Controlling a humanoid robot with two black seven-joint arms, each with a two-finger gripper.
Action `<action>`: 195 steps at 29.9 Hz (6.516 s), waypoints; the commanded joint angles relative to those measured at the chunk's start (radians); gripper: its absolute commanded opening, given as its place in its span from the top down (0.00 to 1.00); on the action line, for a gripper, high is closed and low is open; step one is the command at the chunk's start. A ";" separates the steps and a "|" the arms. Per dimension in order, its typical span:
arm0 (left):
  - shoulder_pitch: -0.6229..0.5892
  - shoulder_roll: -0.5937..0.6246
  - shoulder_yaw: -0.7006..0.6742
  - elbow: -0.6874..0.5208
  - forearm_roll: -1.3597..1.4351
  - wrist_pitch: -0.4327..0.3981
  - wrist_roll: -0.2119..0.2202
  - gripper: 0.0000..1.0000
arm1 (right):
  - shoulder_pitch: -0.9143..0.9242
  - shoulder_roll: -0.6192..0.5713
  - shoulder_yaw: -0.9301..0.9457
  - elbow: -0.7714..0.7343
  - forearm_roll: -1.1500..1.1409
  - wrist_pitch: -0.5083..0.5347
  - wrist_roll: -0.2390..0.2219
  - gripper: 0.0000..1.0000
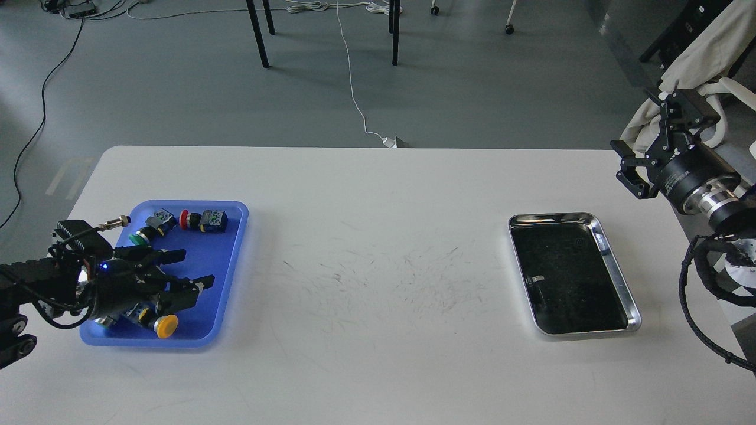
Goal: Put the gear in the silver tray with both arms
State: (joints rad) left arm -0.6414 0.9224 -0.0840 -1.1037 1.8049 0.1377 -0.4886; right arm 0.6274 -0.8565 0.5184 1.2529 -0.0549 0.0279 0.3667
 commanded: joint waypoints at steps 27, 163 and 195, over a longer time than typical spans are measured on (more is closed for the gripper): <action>0.058 -0.017 0.010 0.070 -0.015 0.042 0.000 0.30 | -0.005 -0.009 -0.003 0.000 -0.003 0.000 0.000 0.03; -0.330 -0.922 0.036 0.214 0.048 -0.205 0.000 0.86 | 0.021 -0.016 0.071 -0.040 0.037 -0.025 -0.054 0.03; -0.248 -0.922 0.052 0.297 0.033 -0.199 0.000 0.65 | 0.023 -0.021 0.060 -0.039 0.032 -0.022 -0.057 0.03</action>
State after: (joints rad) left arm -0.8910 0.0000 -0.0296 -0.8037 1.8424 -0.0612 -0.4887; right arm 0.6504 -0.8754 0.5803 1.2156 -0.0209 0.0048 0.3099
